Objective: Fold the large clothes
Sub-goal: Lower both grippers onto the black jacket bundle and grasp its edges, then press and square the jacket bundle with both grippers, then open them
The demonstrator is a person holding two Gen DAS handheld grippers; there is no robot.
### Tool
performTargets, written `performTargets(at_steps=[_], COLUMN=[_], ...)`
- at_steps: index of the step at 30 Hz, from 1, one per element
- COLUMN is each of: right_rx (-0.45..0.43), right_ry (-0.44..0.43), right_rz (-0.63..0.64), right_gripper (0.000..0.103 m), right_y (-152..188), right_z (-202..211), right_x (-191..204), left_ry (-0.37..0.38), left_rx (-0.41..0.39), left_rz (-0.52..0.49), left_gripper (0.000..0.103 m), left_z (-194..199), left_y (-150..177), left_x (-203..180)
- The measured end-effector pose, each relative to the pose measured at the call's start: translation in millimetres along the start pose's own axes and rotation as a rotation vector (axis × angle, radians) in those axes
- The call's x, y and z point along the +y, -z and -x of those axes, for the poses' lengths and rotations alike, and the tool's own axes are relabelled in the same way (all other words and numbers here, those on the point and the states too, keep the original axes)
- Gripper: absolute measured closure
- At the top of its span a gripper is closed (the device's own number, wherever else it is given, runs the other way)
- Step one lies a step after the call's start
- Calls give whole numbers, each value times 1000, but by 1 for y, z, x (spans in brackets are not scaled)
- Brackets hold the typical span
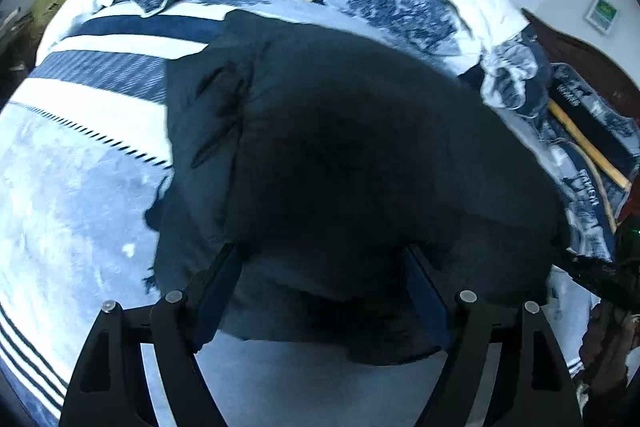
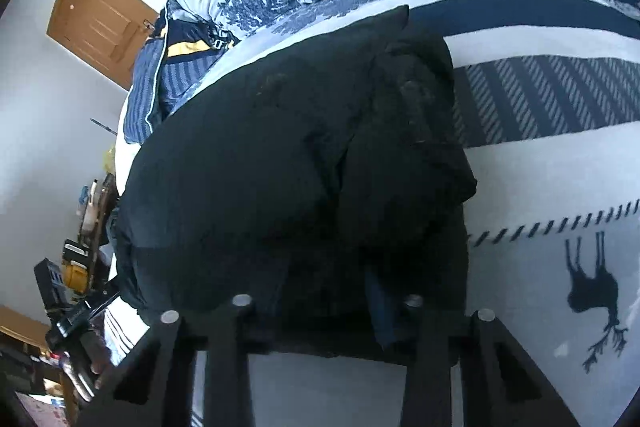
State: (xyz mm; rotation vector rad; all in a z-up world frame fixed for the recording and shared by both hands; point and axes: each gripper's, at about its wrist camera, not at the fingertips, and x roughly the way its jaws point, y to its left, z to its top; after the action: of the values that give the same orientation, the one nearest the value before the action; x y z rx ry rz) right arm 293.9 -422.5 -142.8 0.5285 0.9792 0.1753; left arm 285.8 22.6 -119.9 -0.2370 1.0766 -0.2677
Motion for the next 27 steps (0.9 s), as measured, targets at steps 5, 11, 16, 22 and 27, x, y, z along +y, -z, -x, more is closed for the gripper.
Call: performTargets(at_steps=[5,11,16,22,27], right_rx=[-78,-94,-151,-50,16], right_ry=[43,1,-63,-121,-91], right_rz=[30,7,-73,31,86], right_gripper=[99,95,8,7,71], right_y=[2,13,48,61,56], right_z=[32,32,41,2,-34], right_x=[1,-8,-5,38,52], left_ry=[-27,91,176,171,103], left_rx=[62,53,53,116,118], left_rz=[10,78,113,14,20], left_gripper=[86,75,30,30,91], left_z=[-19,-3,7,-18,-30], left_y=[-4,2,20,35,22], left_x=[2,6,-1,-34,-32])
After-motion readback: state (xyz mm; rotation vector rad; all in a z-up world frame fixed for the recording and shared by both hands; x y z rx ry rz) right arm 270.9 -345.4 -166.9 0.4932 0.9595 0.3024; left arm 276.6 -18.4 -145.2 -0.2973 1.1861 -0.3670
